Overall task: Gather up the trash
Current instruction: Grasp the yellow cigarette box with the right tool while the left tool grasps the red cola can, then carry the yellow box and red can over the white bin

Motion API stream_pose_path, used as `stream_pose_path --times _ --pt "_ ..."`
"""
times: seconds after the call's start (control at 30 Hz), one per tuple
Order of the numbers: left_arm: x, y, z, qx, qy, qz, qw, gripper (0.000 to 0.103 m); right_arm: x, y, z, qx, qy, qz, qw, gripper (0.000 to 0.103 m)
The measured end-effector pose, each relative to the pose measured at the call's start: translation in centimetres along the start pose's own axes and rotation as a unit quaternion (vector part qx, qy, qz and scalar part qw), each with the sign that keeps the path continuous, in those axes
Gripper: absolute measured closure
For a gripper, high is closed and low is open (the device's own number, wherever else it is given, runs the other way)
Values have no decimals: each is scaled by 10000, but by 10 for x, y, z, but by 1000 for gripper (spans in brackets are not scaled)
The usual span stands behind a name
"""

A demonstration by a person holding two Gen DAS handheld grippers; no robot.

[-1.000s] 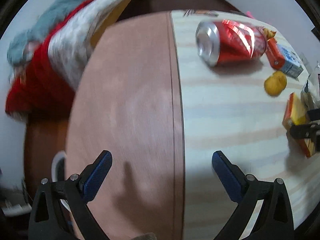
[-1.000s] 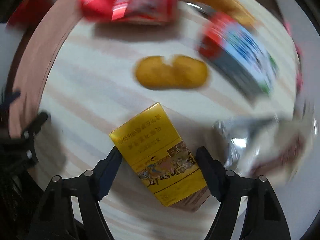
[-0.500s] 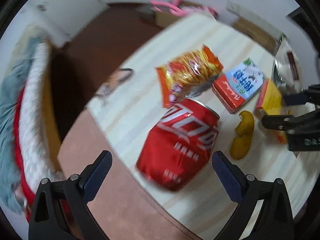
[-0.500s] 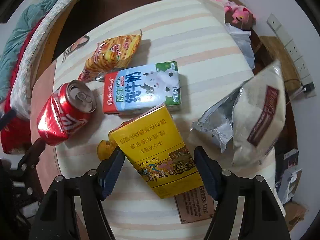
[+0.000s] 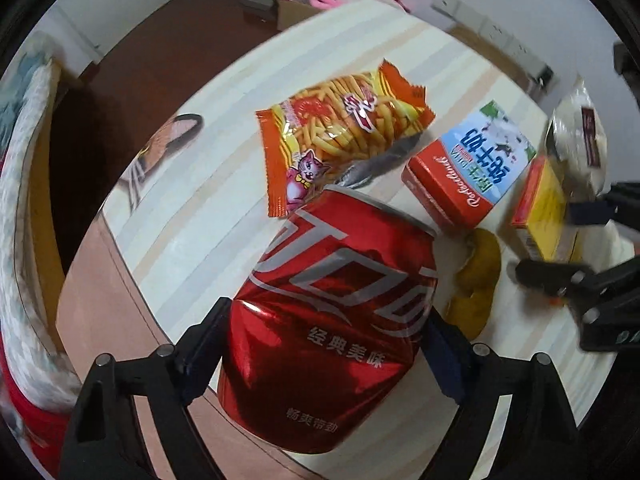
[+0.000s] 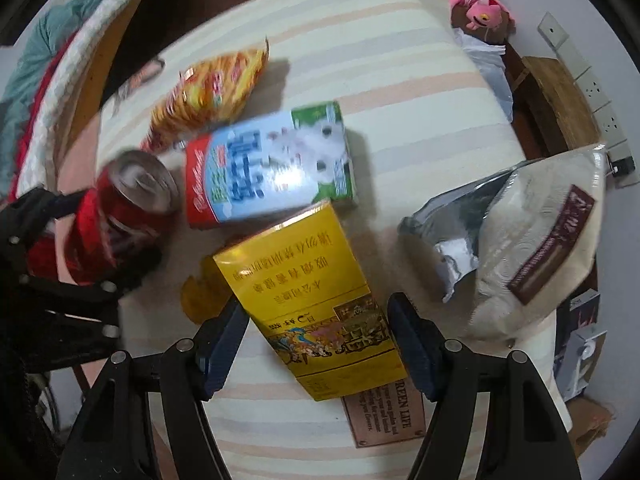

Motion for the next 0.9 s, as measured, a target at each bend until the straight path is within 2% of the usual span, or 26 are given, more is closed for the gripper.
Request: stream_pose_path --times 0.1,0.17,0.23,0.4,0.47,0.57,0.63,0.8,0.9 --pt "3 -8 -14 189 -377 134 9990 16 -7 0 -3 6 -332 -141 9993 29" --pt "7 -18 -24 445 -693 372 9959 16 -14 0 -7 66 -569 -301 9979 30" --pt "14 -31 -35 672 -916 486 9923 16 -18 -1 -11 190 -710 -515 9960 41" --pt "30 -78 -68 1221 -1424 947 9777 16 -27 -19 -24 498 -791 -406 9948 43" --pt "27 -101 -85 1333 -1808 1221 9668 16 -31 -30 -29 634 -839 -375 9937 43" --pt "12 -138 -118 1518 -2344 1435 9494 16 -45 -55 -43 895 -831 -147 9924 43" --pt "-12 -159 -125 1638 -2553 1592 9395 16 -56 -71 -55 1047 -881 34 9906 43" --pt "-26 -224 -188 1900 -3047 2037 9108 16 -102 -109 -83 1292 -1107 504 9841 43" --pt "-37 -262 -234 2022 -3373 2356 8887 16 -139 -122 -103 1325 -1268 814 9797 43"
Point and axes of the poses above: each gripper's, at about its wrist camera, not at the fingertips, and y roughly the way its jaws point, x to its right, z to its top, the point moved 2 cm from there along y, roughly the way its jaws point, and after that the axes turned 13 degrees about x, right-handed, at the moved point
